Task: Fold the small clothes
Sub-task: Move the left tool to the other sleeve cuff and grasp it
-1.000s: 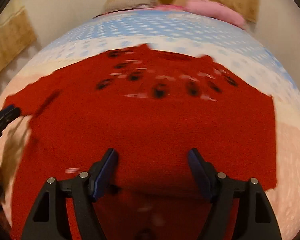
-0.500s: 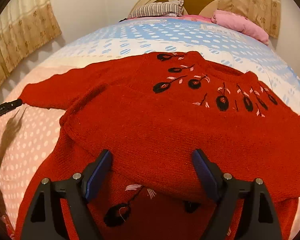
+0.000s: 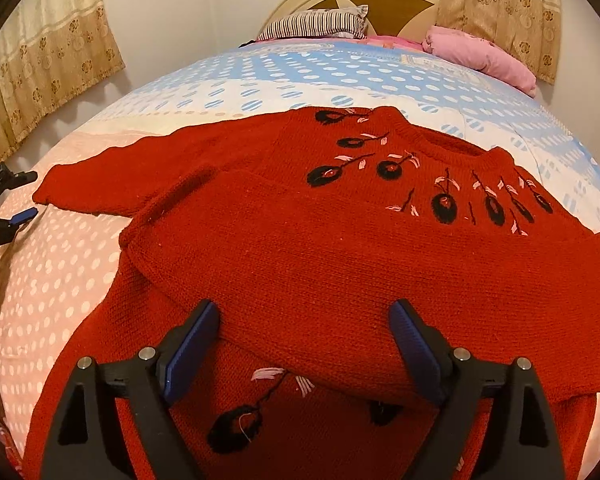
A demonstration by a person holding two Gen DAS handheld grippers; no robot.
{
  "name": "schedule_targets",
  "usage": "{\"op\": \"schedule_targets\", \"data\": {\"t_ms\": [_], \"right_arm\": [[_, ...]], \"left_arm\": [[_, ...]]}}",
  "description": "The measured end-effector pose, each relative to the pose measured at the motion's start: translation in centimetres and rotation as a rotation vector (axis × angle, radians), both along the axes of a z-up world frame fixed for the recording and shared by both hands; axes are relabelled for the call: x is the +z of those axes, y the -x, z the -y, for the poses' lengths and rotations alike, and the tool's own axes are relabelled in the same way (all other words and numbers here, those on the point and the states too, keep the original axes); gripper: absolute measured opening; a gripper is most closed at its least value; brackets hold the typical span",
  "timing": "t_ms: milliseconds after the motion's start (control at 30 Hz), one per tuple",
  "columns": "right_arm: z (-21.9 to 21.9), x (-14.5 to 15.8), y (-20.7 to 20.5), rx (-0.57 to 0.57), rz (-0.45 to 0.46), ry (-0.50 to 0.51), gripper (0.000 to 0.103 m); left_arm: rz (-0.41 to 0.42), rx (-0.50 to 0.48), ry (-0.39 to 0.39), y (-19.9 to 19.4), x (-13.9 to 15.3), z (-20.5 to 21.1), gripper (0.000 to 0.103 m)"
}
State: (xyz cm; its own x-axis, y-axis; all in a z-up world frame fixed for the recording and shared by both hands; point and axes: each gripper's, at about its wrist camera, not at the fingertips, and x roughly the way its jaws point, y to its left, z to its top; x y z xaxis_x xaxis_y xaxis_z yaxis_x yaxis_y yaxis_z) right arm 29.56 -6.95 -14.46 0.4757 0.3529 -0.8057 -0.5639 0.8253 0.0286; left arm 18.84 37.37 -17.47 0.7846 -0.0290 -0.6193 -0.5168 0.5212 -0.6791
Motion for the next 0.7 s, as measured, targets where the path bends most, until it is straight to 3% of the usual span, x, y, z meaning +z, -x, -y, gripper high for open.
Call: {"op": "schedule_targets", "data": {"t_ms": [333,533,700], "right_arm": [[0.1,0.0,0.2,-0.003,0.008,0.004,0.089],[0.1,0.1,0.2,-0.006,0.012,0.007,0.090],[0.2,0.1,0.2,-0.007,0.012,0.007,0.090]], "left_arm": [[0.019,0.058,-0.049,-0.9,-0.2,-1.7,0.074],[0.016,0.062,-0.117,-1.5,-0.2,-1.7,0.074],[0.004,0.069,-0.168,-1.8,-0.3,-1.8,0.063]]}}
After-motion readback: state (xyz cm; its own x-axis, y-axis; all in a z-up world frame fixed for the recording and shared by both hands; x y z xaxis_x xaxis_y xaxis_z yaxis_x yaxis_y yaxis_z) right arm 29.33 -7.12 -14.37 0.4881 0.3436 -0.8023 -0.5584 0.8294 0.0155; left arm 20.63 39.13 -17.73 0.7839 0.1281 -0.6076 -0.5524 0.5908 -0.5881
